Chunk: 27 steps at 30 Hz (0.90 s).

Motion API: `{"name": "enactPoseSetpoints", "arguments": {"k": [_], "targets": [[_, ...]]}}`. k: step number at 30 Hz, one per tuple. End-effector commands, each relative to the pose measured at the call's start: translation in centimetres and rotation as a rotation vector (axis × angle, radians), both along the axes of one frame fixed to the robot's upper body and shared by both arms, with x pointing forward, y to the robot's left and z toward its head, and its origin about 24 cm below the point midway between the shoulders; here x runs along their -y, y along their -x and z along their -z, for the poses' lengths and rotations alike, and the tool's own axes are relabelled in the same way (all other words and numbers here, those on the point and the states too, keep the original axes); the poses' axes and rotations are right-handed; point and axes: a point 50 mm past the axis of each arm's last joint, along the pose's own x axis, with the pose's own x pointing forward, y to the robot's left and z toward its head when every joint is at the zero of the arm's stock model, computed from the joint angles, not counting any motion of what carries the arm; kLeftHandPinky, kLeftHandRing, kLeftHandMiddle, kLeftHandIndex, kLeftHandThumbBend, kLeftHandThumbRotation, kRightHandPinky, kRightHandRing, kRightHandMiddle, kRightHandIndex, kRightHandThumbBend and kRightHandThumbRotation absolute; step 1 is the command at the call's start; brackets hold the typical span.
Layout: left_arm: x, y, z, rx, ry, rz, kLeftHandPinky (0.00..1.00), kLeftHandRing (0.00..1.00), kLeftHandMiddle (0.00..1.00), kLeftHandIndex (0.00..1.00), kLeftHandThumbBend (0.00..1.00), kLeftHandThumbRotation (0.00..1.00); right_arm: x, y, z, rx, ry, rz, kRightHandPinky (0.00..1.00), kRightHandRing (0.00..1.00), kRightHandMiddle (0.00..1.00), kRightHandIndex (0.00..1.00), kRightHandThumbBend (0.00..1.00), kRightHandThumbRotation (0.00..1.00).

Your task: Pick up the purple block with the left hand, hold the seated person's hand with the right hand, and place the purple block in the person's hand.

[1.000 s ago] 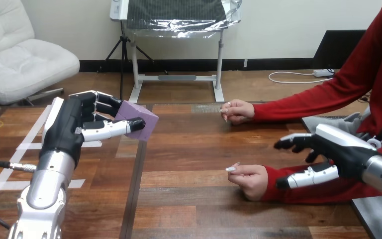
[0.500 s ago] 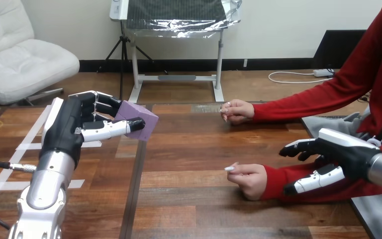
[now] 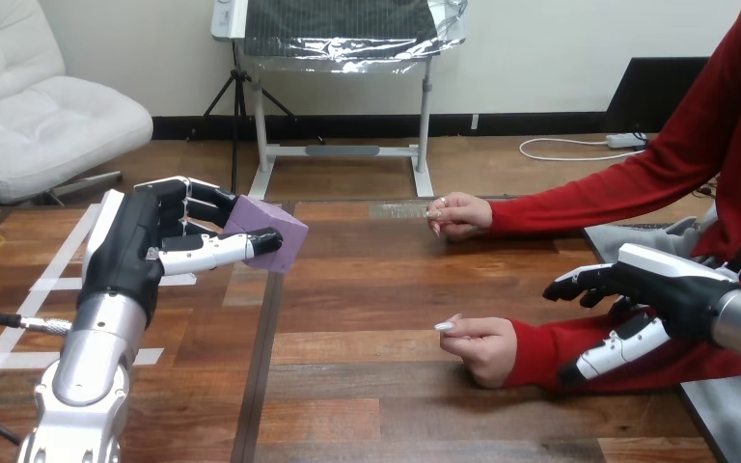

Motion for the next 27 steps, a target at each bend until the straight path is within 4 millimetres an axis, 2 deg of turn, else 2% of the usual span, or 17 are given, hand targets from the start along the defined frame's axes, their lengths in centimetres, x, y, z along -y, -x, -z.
{"name": "enactPoseSetpoints", "arguments": {"k": [1, 14, 27], "targets": [[0.4, -0.5, -2.1, 0.092, 0.026, 0.011, 0.34, 0.39, 0.42, 0.42, 0.53, 0.0, -0.6, -1.6, -2.5, 0.104, 0.029, -0.035, 0.74, 0.85, 0.87, 0.84, 1.0, 0.34], [0.4, -0.4, -2.1, 0.092, 0.025, 0.008, 0.34, 0.39, 0.42, 0.42, 0.52, 0.0, -1.3, -1.7, -1.7, 0.118, 0.069, -0.037, 0.71, 0.82, 0.84, 0.82, 1.0, 0.2], [0.3, -0.3, -1.9, 0.09, 0.022, 0.007, 0.35, 0.39, 0.42, 0.42, 0.52, 0.0, -2.2, -1.6, -0.7, 0.143, 0.092, -0.061, 0.67, 0.78, 0.81, 0.78, 1.0, 0.18]]}}
